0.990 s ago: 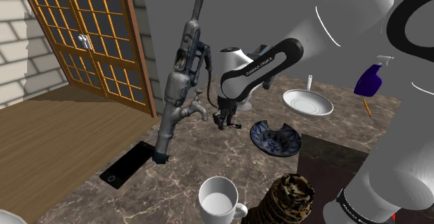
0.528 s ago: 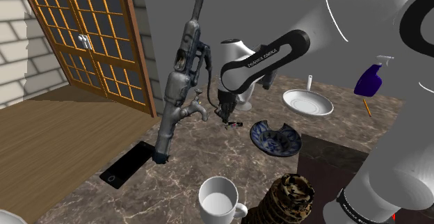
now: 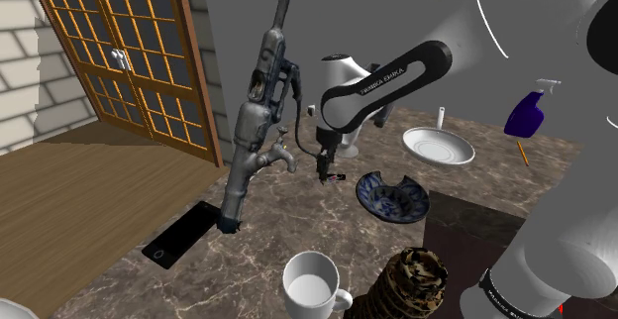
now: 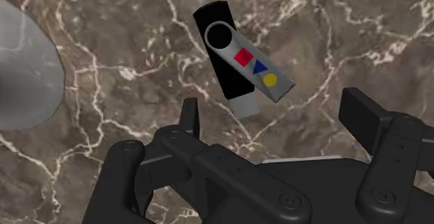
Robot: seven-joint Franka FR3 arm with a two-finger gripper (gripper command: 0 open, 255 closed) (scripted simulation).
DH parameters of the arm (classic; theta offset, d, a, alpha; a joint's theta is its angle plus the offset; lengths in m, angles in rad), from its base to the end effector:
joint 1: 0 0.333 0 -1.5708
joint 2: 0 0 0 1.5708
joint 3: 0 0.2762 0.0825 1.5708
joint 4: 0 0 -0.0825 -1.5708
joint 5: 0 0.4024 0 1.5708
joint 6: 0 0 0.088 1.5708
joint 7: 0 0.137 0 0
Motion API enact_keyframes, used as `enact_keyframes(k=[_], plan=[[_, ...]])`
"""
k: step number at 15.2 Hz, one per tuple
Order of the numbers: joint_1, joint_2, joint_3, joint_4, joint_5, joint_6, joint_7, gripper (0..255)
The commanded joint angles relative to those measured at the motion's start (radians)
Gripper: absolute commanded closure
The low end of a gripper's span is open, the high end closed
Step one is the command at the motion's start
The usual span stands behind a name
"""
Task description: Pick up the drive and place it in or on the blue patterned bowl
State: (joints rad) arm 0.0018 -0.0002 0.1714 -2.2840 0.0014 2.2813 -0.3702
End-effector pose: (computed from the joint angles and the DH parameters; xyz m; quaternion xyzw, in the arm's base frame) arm 0.5205 0.0911 0.2712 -0.9634 -0.2679 0.0012 0.0006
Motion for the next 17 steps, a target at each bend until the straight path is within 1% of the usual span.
enact_keyframes(k=[1, 6, 14, 15, 17], plan=[[0.000, 0.009, 0.000, -0.009, -0.004, 0.018, -0.306, 0], [-0.001, 0.059, 0.000, -0.034, -0.016, 0.093, -0.297, 0], [-0.001, 0.059, 0.000, -0.034, -0.016, 0.093, -0.297, 0], [-0.001, 0.059, 0.000, -0.034, -0.016, 0.093, -0.297, 255], [-0.001, 0.059, 0.000, -0.034, -0.016, 0.092, -0.297, 255]])
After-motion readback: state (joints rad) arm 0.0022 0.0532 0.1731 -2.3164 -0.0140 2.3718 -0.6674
